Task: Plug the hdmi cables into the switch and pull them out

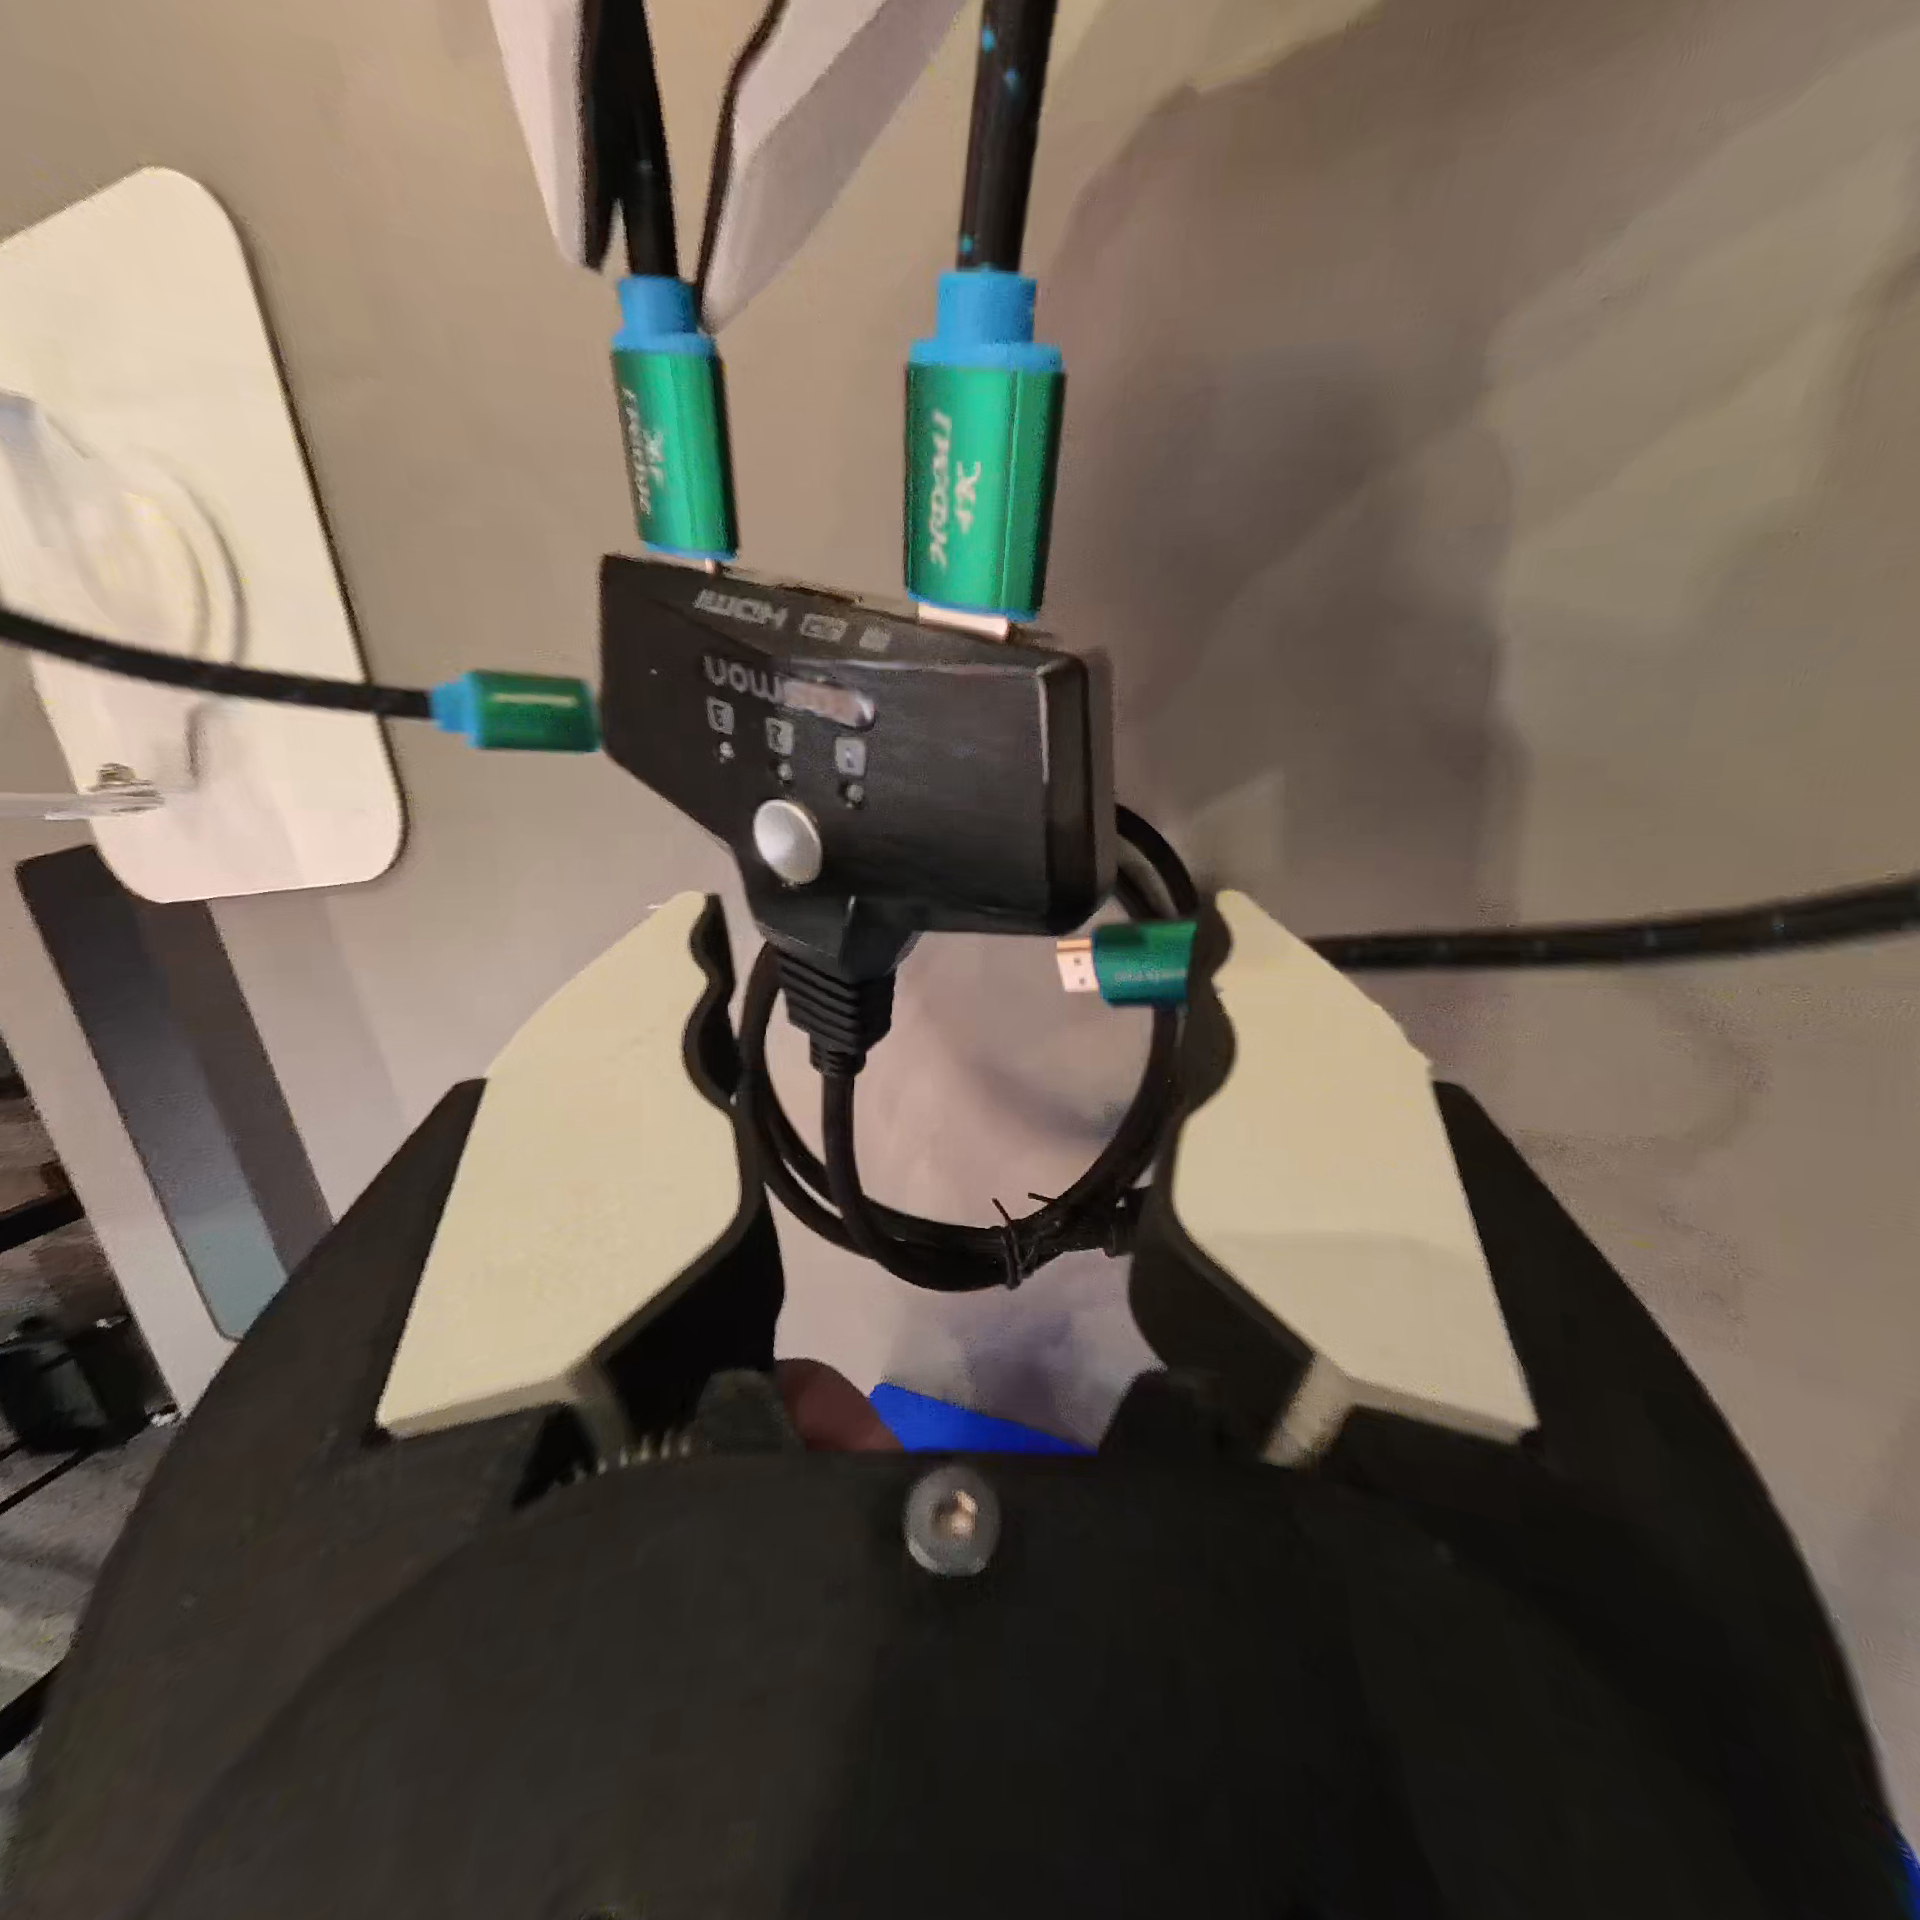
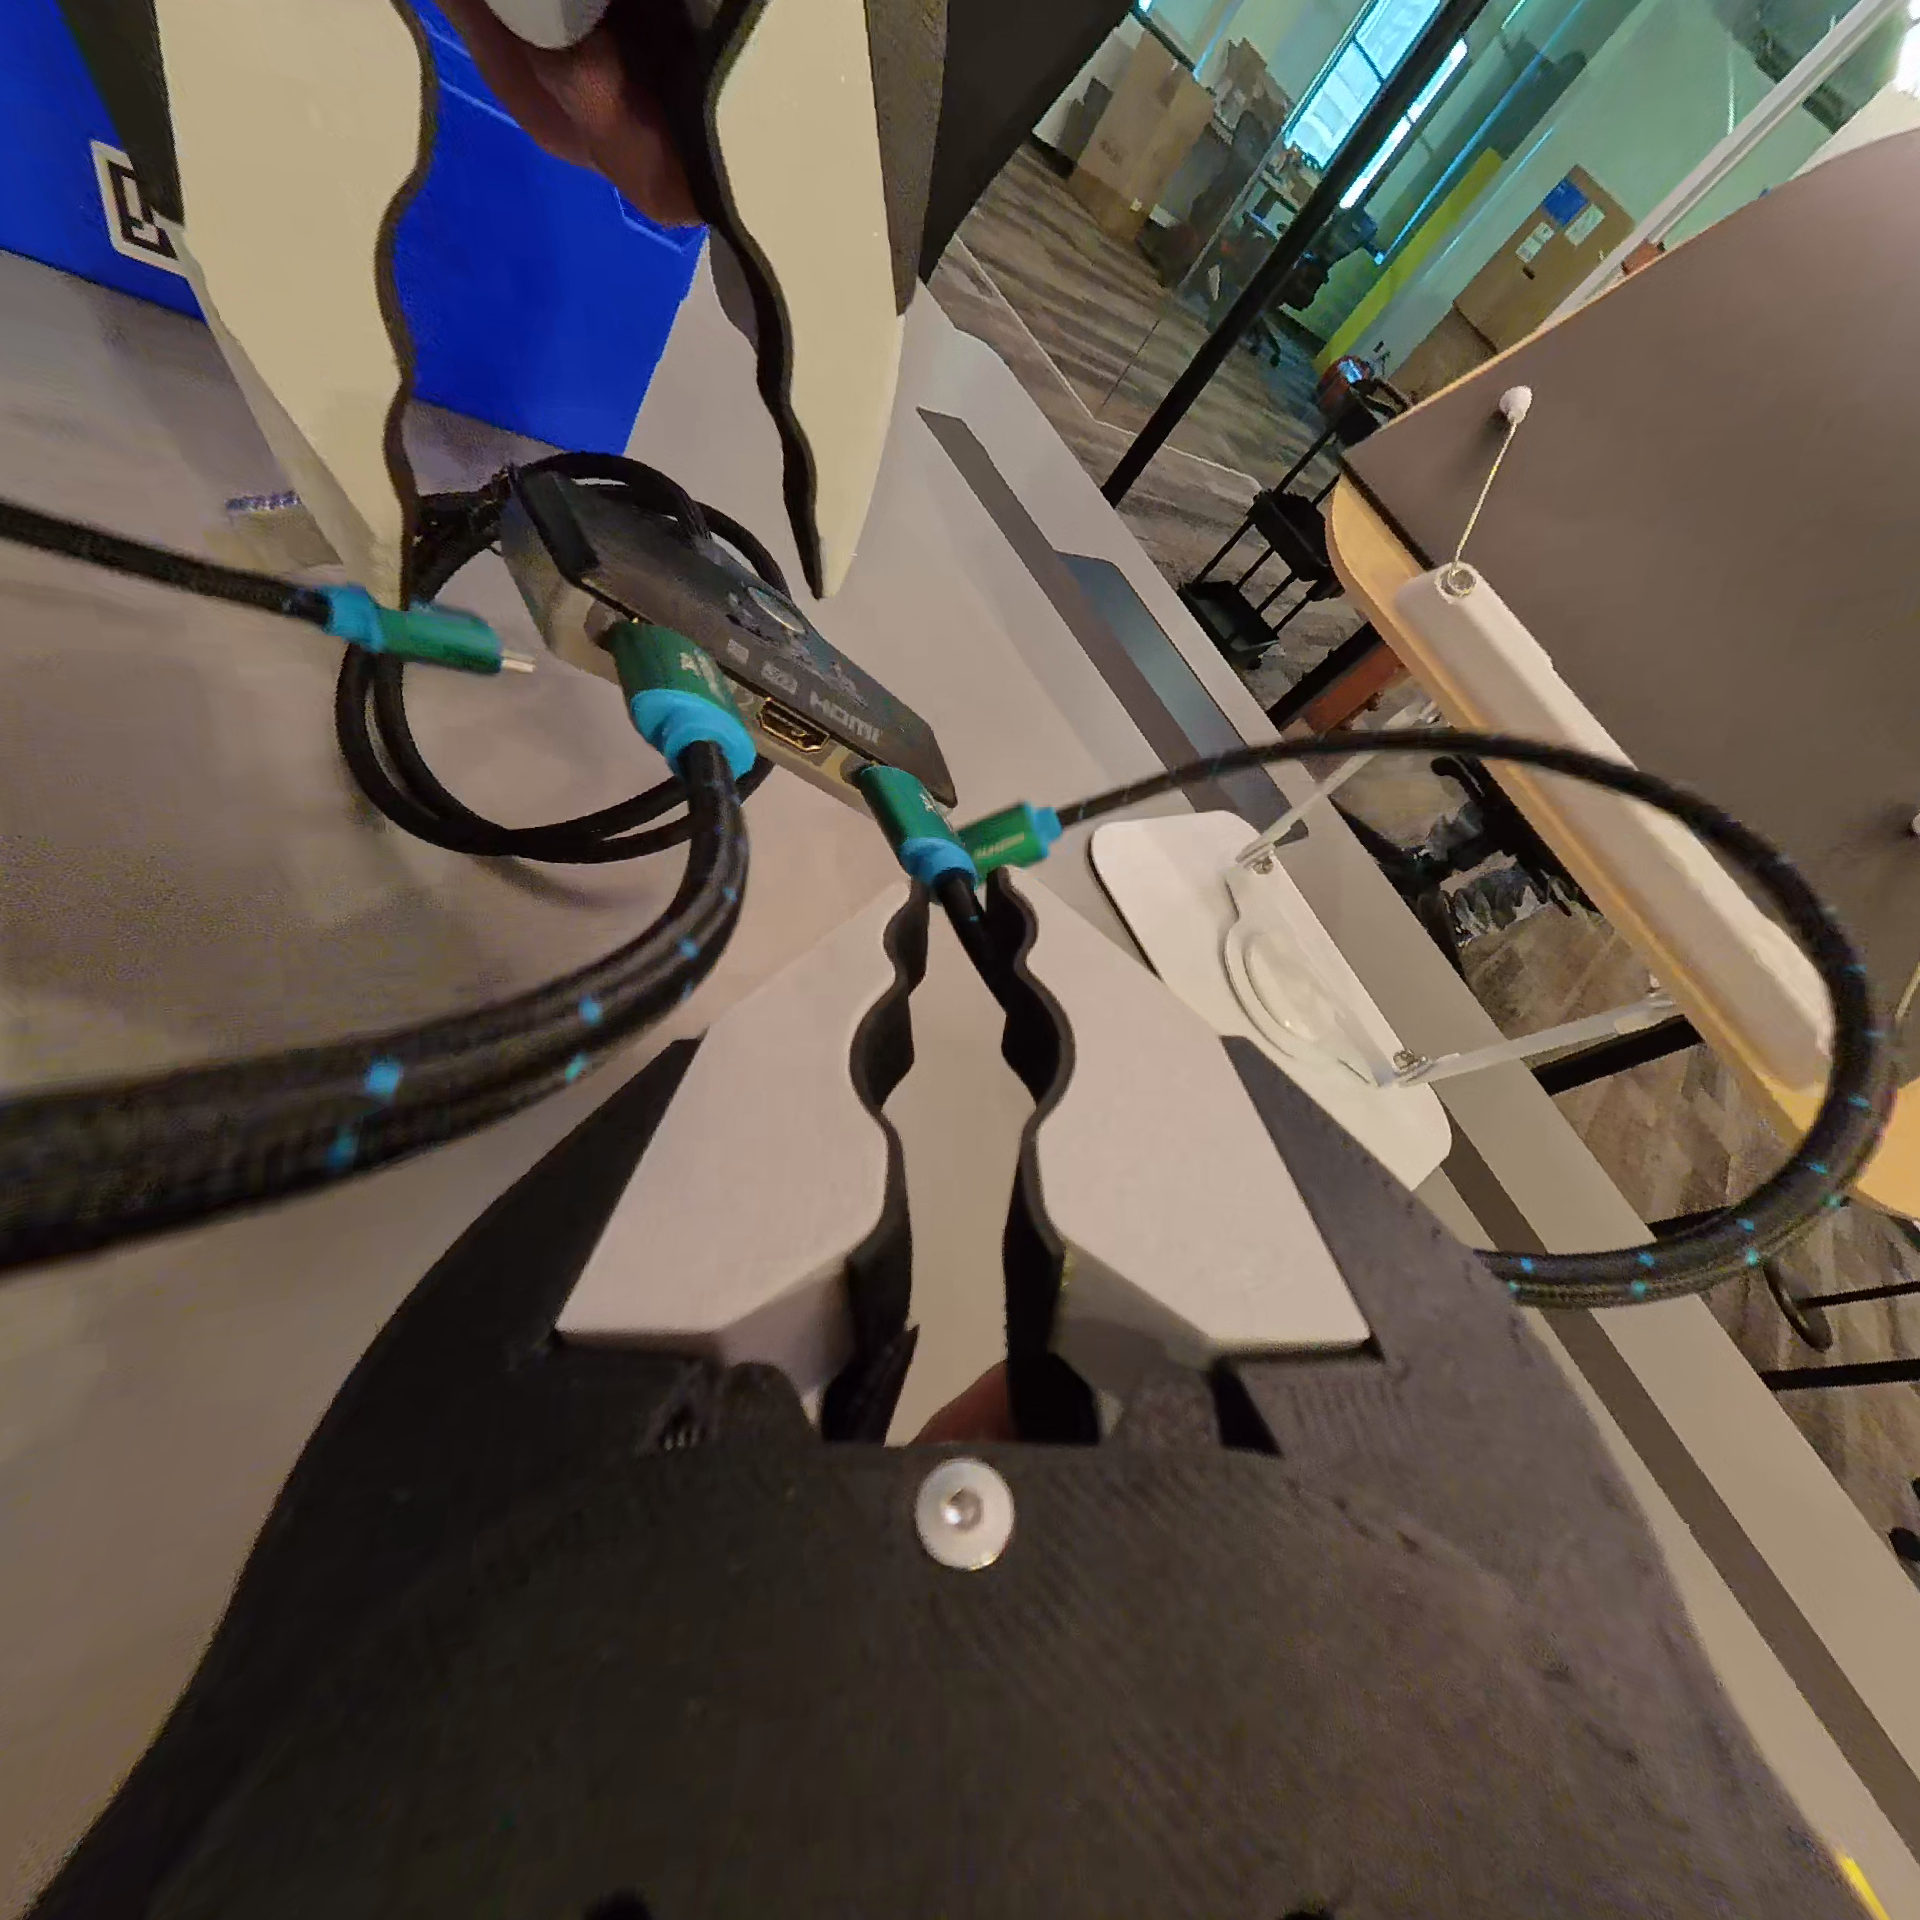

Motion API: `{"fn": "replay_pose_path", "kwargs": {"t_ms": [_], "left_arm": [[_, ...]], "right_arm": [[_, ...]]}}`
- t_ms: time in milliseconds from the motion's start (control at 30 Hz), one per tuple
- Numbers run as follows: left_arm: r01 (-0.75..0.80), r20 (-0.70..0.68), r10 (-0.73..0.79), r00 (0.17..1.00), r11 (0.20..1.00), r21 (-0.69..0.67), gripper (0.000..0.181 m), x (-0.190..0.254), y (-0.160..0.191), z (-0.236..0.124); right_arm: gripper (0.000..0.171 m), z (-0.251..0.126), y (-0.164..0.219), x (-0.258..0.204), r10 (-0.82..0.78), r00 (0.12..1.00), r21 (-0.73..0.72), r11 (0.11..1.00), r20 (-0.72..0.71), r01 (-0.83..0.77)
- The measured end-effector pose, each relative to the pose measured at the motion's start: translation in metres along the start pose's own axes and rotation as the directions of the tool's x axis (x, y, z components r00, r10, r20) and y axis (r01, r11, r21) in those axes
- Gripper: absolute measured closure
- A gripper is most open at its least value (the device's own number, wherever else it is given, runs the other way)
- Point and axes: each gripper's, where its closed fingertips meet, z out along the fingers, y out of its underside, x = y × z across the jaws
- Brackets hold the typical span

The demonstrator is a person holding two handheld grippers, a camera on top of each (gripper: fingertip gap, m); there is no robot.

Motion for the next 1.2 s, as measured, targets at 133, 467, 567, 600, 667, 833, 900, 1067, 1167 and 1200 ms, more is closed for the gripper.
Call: {"fn": "replay_pose_path", "kwargs": {"t_ms": [133, 467, 567, 600, 667, 833, 900, 1067, 1167, 1200], "left_arm": [[-0.009, -0.042, 0.008, 0.999, 1.0, -0.025, 0.092, 0.002, 0.006, 0.004], [0.024, 0.017, -0.024, 1.0, 1.0, -0.012, 0.144, -0.016, 0.008, 0.019], [0.031, 0.028, -0.03, 0.999, 0.999, -0.012, 0.145, -0.018, 0.007, 0.02], [0.03, 0.037, -0.03, 0.999, 0.999, -0.012, 0.145, -0.019, 0.007, 0.02], [0.048, 0.031, -0.048, 0.998, 0.999, 0.003, 0.144, -0.018, 0.005, 0.02], [0.035, 0.07, -0.036, 0.997, 0.999, 0.018, 0.146, -0.021, 0.003, 0.016], [0.031, 0.092, -0.033, 0.995, 0.999, 0.02, 0.147, -0.023, 0.002, 0.015], [0.05, 0.125, -0.051, 0.991, 0.999, 0.013, 0.148, -0.026, 0.006, 0.016], [0.081, 0.146, -0.082, 0.986, 0.997, 0.015, 0.148, -0.029, 0.008, 0.012], [0.086, 0.154, -0.086, 0.984, 0.996, 0.007, 0.148, -0.03, 0.01, 0.011]], "right_arm": [[0.163, -0.001, -0.007, -0.003, -0.017, 1.0, 0.03, 0.999, 0.01, 0.016], [0.163, -0.004, -0.006, 0.0, -0.014, 1.0, 0.038, 0.999, 0.005, 0.014], [0.163, -0.005, -0.006, 0.003, -0.005, 1.0, 0.045, 0.999, 0.0, 0.005], [0.163, -0.005, -0.006, 0.003, -0.005, 1.0, 0.046, 0.999, -0.004, 0.005], [0.163, -0.005, -0.007, 0.004, -0.001, 1.0, 0.053, 0.999, -0.006, 0.001], [0.161, -0.005, -0.003, 0.007, 0.075, 0.997, 0.043, 0.996, 0.012, -0.075], [0.159, -0.005, -0.001, 0.009, 0.093, 0.995, 0.04, 0.995, 0.021, -0.094], [0.151, -0.015, 0.001, 0.006, 0.099, 0.992, -0.025, 0.995, 0.079, -0.097], [0.15, -0.03, 0.003, 0.013, 0.088, 0.994, -0.082, 0.993, 0.07, -0.082], [0.152, -0.038, 0.0, 0.02, 0.089, 0.995, -0.082, 0.993, 0.049, -0.085]]}}
